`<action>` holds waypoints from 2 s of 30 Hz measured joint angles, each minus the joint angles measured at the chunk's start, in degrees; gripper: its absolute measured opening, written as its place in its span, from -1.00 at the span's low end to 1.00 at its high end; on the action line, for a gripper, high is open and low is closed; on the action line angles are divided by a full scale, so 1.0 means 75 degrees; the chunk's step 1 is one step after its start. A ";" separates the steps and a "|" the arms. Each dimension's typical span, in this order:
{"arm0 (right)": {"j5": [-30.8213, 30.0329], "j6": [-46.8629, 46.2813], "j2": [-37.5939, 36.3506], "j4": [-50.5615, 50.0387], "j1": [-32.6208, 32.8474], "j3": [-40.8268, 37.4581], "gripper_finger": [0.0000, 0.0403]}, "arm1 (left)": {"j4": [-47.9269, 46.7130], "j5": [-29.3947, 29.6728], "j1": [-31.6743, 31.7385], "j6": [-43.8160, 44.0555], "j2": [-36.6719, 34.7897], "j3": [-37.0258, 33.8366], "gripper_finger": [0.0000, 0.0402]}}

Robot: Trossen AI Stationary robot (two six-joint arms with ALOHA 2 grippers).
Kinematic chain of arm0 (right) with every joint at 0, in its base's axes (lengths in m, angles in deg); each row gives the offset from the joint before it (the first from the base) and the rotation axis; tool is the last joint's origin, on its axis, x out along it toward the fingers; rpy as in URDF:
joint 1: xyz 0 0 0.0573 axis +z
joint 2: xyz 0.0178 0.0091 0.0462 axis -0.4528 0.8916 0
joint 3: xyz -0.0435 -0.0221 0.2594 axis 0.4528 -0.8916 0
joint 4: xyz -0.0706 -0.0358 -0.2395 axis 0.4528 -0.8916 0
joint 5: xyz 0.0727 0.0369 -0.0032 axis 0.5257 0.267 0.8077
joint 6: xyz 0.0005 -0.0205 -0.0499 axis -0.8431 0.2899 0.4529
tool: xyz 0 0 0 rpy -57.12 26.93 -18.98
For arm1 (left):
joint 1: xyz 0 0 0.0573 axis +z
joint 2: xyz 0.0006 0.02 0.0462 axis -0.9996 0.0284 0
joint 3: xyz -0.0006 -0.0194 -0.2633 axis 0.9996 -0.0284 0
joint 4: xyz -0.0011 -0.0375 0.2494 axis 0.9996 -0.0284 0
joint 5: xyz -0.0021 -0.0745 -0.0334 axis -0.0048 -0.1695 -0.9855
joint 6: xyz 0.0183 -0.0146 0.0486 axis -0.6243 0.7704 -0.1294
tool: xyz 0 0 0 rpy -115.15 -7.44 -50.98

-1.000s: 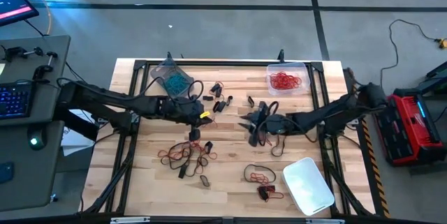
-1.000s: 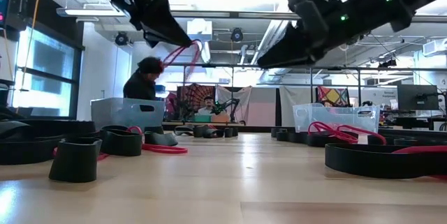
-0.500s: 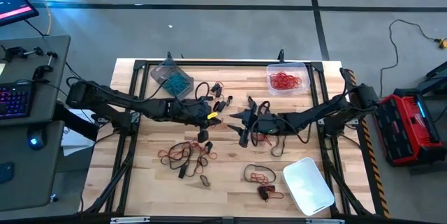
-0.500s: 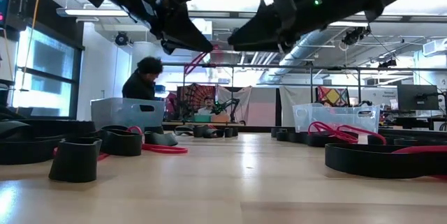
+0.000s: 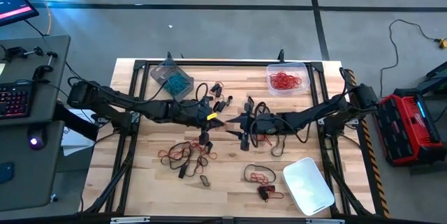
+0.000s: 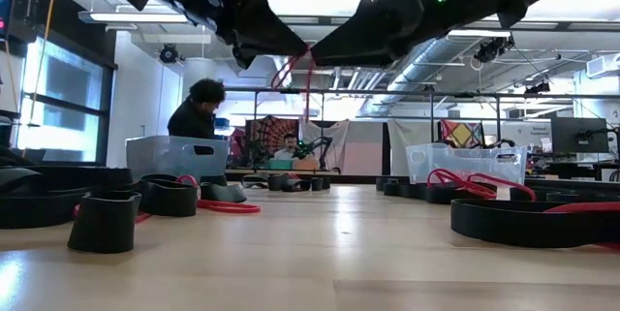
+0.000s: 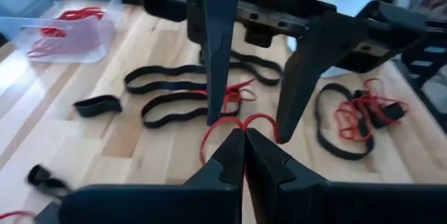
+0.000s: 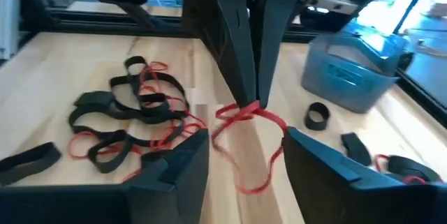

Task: Sort rubber bands into baskets
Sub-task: Put the red rubber band into the transparent bin

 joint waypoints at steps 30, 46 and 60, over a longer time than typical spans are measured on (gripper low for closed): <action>-0.1759 -0.0064 -0.0612 -0.1839 -0.0086 -0.0003 -0.99 | 0.0170 0.0918 -0.0134 -0.0067 -0.0003 -0.0163 -0.46; -0.3501 -0.0230 -0.3871 -0.5169 -0.1534 -0.0003 -1.00 | 0.0236 0.1320 -0.0254 -0.0226 -0.0003 -0.0163 -0.36; -0.3900 -0.0206 -0.4159 -0.6061 -0.4553 -0.0590 -1.00 | 0.0230 0.1304 -0.0254 -0.0341 -0.0003 -0.0163 -0.36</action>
